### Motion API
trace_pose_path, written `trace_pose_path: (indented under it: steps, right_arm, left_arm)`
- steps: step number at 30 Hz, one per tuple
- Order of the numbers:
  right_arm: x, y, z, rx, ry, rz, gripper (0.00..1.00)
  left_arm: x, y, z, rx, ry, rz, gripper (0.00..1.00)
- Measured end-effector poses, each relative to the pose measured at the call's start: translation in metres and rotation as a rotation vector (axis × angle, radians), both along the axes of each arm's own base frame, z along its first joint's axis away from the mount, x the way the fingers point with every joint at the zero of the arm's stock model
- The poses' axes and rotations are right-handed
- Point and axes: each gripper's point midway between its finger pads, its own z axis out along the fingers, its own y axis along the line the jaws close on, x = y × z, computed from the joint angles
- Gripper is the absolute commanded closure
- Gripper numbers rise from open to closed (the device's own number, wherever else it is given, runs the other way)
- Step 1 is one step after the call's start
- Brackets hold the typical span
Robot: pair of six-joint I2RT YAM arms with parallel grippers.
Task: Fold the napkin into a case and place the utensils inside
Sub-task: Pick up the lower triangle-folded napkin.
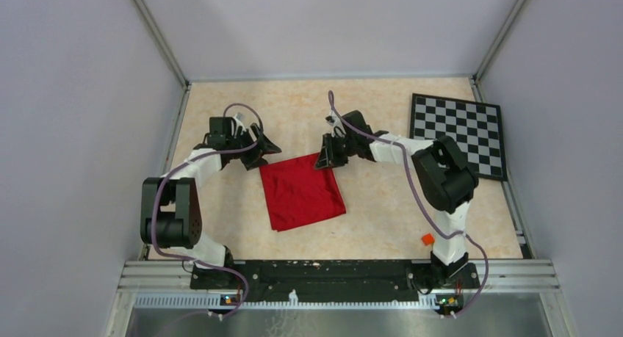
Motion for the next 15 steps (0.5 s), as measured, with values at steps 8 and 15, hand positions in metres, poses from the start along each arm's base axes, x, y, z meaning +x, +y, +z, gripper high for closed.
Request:
trace_pose_path:
  steps: [8, 15]
  right_arm:
    - [-0.066, -0.027, 0.012, 0.077, 0.065, 0.027, 0.85]
    - [-0.125, -0.065, -0.033, -0.003, 0.184, 0.038, 0.89]
  left_arm:
    - [0.008, 0.003, -0.044, 0.017, 0.104, 0.025, 0.24]
    - [0.010, 0.006, -0.055, 0.037, 0.125, 0.041, 0.23]
